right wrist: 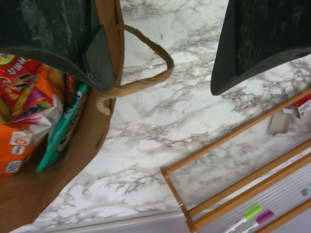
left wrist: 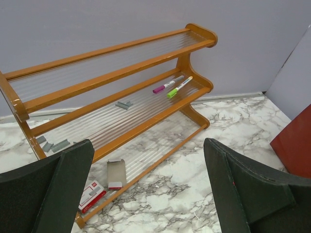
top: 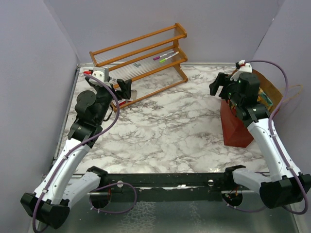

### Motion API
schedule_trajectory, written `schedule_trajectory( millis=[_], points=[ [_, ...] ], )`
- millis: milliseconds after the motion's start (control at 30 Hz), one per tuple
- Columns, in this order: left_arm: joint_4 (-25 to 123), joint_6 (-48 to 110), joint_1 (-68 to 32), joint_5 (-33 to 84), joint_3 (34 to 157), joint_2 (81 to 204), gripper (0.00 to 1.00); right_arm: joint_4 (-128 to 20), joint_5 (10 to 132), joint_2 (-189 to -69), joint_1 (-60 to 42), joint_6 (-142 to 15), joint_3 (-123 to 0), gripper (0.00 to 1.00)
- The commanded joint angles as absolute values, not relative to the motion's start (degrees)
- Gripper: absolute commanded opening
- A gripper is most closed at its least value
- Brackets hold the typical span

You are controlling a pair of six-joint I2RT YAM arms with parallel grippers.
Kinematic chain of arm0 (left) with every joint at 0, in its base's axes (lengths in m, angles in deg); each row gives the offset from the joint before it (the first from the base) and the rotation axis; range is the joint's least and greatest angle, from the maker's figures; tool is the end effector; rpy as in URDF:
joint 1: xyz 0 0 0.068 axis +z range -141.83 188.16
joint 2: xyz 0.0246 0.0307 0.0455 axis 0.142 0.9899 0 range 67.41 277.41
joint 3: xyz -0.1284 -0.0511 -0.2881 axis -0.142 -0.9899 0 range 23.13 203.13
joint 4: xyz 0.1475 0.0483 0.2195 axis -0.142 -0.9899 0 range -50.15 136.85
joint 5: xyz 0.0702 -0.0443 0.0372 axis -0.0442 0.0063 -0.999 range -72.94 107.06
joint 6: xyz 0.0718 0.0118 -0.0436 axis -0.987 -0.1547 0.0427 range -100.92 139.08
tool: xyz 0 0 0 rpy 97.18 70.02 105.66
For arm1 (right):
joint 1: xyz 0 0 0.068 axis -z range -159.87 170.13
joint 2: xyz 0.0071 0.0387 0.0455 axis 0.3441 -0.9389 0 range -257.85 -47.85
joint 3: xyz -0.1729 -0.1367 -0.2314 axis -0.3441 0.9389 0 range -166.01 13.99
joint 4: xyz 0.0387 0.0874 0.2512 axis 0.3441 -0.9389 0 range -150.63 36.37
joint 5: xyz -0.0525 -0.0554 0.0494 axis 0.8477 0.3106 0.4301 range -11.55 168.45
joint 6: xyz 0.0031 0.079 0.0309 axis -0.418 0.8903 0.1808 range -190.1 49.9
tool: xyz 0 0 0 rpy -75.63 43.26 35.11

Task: Take the snacks out of the paper bag
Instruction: Move the paper bag to the center of the board.

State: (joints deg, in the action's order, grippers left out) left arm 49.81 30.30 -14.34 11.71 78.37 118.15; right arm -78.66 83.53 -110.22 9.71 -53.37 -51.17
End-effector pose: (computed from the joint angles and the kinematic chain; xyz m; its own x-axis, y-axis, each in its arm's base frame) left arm 0.2030 -0.0766 0.4541 0.0603 -0.2346 -0.9702 0.3135 0.9273 -0.2047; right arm 0.2590 0.0407 0.4061 -0.3850 0.2207 -0.8961 0.0118 0.9721 0.2343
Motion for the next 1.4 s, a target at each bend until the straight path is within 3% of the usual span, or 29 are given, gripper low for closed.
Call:
schedule_trajectory(
  millis=[0,100,167,200,333,533,633,1367],
  points=[
    [52.1,30.1,-15.0,12.6,77.8,117.5,0.99,-72.6,78.1,-111.5,10.1,-52.6,-49.8,0.73],
    [52.2,30.1,-15.2,12.5,77.7,117.6,0.99,-71.6,76.8,-112.2,10.0,-53.4,-49.6,0.56],
    [52.0,30.3,-15.3,12.5,77.6,117.6,0.99,-71.4,76.0,-112.2,10.0,-54.0,-49.6,0.36],
    [52.1,30.2,-15.3,12.5,77.7,117.7,0.99,-71.3,75.4,-112.2,10.1,-54.2,-49.6,0.31],
    [52.0,30.4,-15.3,12.7,77.6,118.0,0.99,-69.5,67.5,-112.2,10.0,-56.7,-49.7,0.22],
    [52.1,30.5,-15.4,12.8,77.5,118.4,0.99,-67.6,45.0,-116.7,10.0,-57.3,-52.6,0.06],
    [52.2,30.5,-15.3,12.9,77.5,118.5,0.99,-66.1,39.8,-118.7,7.8,-55.4,-54.0,0.05],
    [52.6,30.6,-15.4,12.7,76.9,119.2,0.99,-54.7,45.1,-129.8,-12.9,-46.2,-62.2,0.06]
  ],
)
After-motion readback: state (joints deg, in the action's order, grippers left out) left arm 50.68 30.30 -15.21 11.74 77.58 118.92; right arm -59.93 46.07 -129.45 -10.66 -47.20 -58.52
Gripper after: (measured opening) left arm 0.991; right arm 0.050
